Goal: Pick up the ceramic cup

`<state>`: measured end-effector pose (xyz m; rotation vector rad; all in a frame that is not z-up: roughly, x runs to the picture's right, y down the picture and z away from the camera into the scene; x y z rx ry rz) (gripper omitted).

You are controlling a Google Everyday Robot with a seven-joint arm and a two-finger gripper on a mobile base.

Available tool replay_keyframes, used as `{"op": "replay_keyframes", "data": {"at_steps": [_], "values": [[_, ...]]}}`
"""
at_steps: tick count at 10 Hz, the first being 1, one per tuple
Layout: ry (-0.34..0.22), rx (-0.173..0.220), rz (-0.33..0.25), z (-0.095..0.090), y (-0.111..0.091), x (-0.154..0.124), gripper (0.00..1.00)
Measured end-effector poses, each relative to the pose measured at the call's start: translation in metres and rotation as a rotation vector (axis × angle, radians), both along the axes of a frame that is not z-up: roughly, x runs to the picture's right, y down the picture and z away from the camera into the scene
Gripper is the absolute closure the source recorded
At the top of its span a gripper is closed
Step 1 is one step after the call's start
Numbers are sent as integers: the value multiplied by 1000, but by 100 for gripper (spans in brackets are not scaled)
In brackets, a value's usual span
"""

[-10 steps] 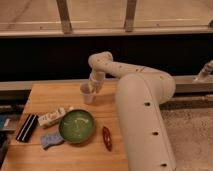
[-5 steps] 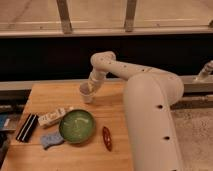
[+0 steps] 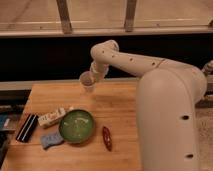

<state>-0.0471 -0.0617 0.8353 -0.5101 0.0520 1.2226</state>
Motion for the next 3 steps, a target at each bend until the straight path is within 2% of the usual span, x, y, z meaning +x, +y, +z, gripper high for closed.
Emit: {"op": "replay_keyframes", "data": {"at_steps": [1, 3], "values": [[15, 31, 11, -13, -11, 7, 100], [35, 55, 35, -24, -21, 19, 100]]}}
